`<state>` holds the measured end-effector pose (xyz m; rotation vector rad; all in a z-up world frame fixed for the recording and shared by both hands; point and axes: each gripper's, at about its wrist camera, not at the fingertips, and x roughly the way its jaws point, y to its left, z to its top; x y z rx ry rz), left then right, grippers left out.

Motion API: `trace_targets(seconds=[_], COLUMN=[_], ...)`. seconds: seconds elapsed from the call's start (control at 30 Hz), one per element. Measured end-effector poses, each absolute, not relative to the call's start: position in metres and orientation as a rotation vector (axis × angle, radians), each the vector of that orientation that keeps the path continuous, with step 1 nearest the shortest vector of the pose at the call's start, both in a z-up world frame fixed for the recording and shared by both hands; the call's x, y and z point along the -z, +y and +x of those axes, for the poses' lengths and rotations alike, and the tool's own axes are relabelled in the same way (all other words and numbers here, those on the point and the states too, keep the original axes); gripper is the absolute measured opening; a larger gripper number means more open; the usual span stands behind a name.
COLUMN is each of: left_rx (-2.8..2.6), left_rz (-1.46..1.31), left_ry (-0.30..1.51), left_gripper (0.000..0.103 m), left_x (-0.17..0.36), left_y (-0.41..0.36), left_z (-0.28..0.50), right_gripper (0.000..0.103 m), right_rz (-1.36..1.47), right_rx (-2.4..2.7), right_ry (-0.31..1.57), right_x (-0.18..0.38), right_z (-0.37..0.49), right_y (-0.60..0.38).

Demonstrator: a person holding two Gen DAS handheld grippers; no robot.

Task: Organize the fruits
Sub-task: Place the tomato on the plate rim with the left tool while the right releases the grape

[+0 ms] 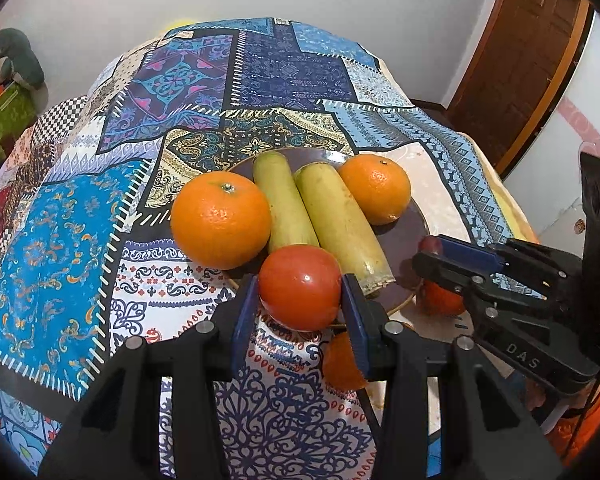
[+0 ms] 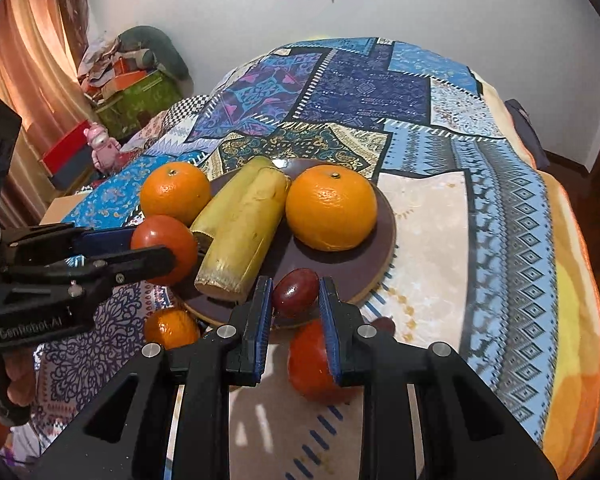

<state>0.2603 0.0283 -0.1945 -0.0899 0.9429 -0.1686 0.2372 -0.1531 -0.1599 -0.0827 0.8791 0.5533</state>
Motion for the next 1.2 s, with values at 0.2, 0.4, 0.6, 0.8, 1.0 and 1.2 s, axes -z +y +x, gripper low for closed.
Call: trace_targets(seconds=[0.2, 0.4, 0.6, 0.8, 1.0, 1.2], left_rx=[0.164, 0.178, 0.176, 0.178, 0.187, 0.209], left_rz=[-0.073, -0.066, -0.079, -0.090, -0.100, -0.116], left_ry=[0.942, 0.931, 0.905, 0.898, 0.925, 0.974], left_gripper=[0.042, 0.047, 0.048, 0.049, 0.050, 0.050], left_x=[0.195, 0.188, 0.174, 0.165, 0.170, 0.185], left_y=[0.026, 0.024, 0.026, 0.029, 0.028, 0.022], left_z=[0.262, 0.258, 0.249, 0.236, 0.221, 0.210], right_gripper=[0.022, 0.028, 0.030, 0.036, 0.041, 0.046], right_rz=[-0.106, -0.094, -0.083, -0.088, -0.094, -0.084], right_rx=[-0.562, -0.566, -0.562, -0.550, -0.535, -0.518], right_ry=[0.885, 0.886, 0.867, 0.839, 0.836, 0.864], right_x=[0.161, 0.157, 0.147, 0.136, 0.133, 0.142], right_z=[0.235, 0.235, 0.230, 0.219, 0.208, 0.203], right_y=[-0.149, -0.152, -0.159, -0.170, -0.182, -0.192])
